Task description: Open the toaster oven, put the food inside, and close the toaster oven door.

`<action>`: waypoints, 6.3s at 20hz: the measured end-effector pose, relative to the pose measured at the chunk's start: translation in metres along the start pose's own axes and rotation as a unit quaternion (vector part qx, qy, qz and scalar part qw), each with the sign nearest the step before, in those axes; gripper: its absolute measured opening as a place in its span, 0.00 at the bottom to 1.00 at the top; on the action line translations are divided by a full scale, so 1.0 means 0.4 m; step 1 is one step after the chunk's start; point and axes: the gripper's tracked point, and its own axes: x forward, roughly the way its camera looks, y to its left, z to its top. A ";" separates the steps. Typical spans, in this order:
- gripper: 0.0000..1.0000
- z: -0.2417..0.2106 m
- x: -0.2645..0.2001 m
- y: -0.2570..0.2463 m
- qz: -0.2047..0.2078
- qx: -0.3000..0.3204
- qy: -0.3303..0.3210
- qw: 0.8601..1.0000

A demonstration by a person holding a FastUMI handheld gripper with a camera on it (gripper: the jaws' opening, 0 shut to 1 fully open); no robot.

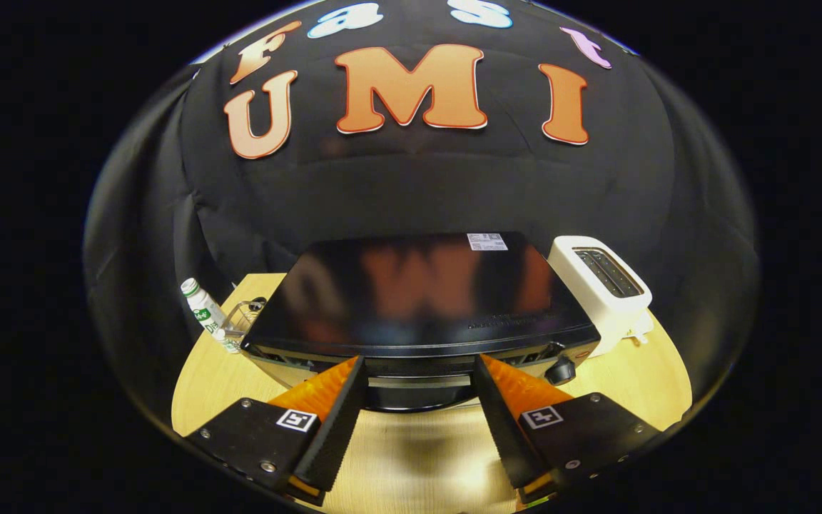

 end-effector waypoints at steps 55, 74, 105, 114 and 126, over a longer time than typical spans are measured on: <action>0.95 -0.401 -0.278 -0.322 0.001 -0.015 0.208 0.978; 0.42 -0.455 -0.232 -0.400 -0.031 -0.015 0.234 0.971; 0.33 -0.100 -0.044 -0.002 0.259 0.497 0.071 0.825; 0.33 -0.084 0.114 0.059 0.255 0.542 0.032 0.800; 0.36 -0.096 0.251 -0.004 0.165 0.532 -0.025 0.830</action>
